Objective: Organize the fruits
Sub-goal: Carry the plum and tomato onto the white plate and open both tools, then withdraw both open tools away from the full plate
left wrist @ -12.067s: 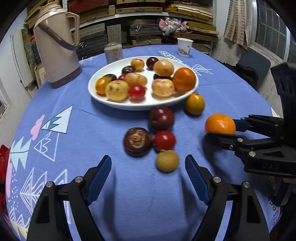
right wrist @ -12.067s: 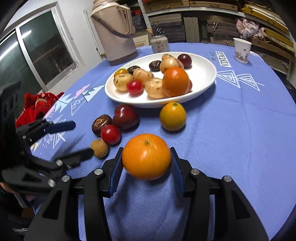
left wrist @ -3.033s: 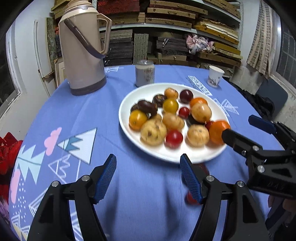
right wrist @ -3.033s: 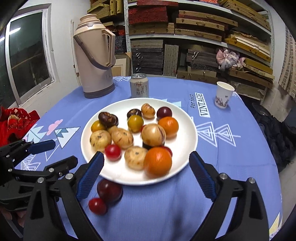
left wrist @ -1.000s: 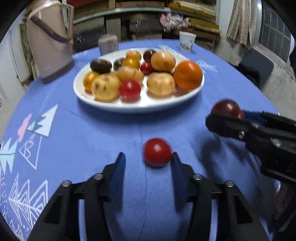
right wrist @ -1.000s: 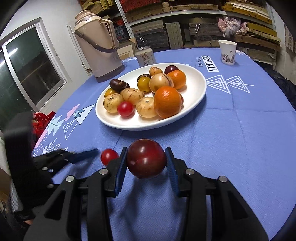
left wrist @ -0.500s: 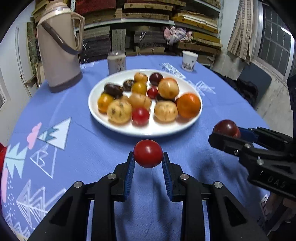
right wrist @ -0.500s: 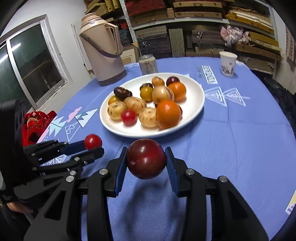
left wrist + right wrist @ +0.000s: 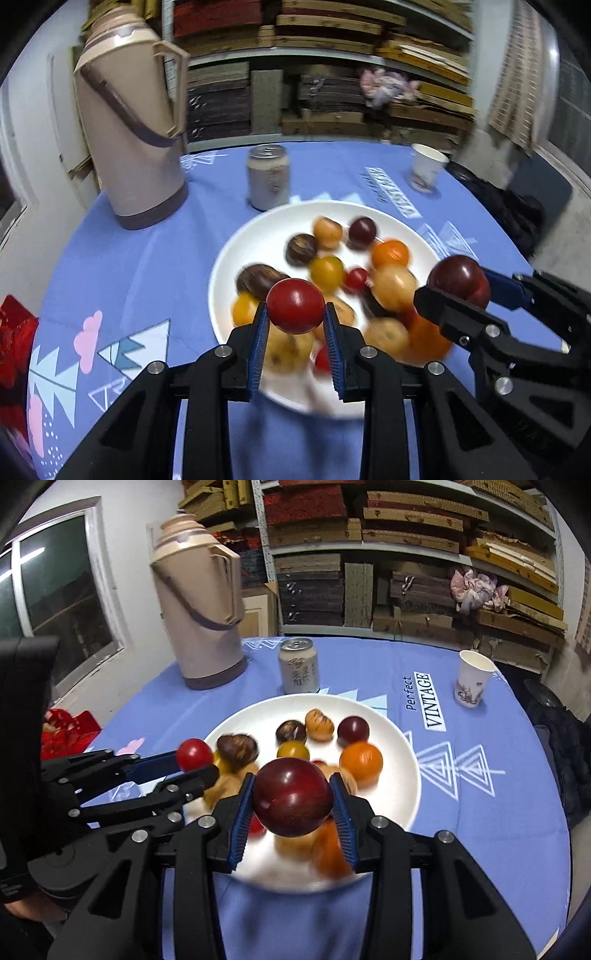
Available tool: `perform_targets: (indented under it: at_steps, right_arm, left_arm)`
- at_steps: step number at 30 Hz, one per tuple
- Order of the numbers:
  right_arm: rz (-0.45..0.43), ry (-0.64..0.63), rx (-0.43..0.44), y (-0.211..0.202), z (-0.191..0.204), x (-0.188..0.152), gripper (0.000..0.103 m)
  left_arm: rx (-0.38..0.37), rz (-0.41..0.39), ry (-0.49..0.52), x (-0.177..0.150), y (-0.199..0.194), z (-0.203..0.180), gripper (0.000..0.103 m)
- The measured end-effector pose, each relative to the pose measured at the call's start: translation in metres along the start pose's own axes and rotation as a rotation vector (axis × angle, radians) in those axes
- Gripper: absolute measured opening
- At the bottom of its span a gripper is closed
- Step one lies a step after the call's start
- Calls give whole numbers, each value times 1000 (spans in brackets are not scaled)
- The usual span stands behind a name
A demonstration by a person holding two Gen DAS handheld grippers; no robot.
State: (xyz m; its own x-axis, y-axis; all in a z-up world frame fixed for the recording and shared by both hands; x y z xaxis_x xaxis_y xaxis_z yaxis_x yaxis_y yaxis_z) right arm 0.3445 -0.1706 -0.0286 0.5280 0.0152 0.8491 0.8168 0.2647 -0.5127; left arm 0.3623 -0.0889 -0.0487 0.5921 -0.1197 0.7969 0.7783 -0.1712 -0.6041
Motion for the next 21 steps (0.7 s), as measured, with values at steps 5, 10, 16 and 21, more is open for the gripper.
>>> perform_targets:
  at_steps: [5, 10, 16, 21]
  right_arm:
    - [37, 23, -38, 36, -12, 4, 39]
    - [68, 28, -60, 55, -21, 0, 41]
    - [26, 64, -64, 35, -35, -1, 58]
    - [-1, 31, -67, 16, -29, -1, 63]
  left_arm:
    - [40, 24, -15, 7, 25, 11, 30]
    - [82, 41, -12, 5, 42, 18, 34]
    - [127, 24, -75, 4, 35, 32, 83]
    - [122, 34, -91, -7, 22, 31, 87]
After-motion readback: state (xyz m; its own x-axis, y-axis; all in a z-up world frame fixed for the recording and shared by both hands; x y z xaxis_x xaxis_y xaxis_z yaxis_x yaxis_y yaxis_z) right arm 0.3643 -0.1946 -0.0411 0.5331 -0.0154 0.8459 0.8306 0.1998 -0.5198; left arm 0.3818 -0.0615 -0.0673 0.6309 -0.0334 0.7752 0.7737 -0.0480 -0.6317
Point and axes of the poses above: each gripper's, at about its wrist camera, not at the fingertips, and y roughly the way its jaws point, z to its left, x to its top, the point moved 10 cm from there along y, roughly the way its jaws point, and after that the axes turned 10 degrees about -z, right-handed, at the moved point
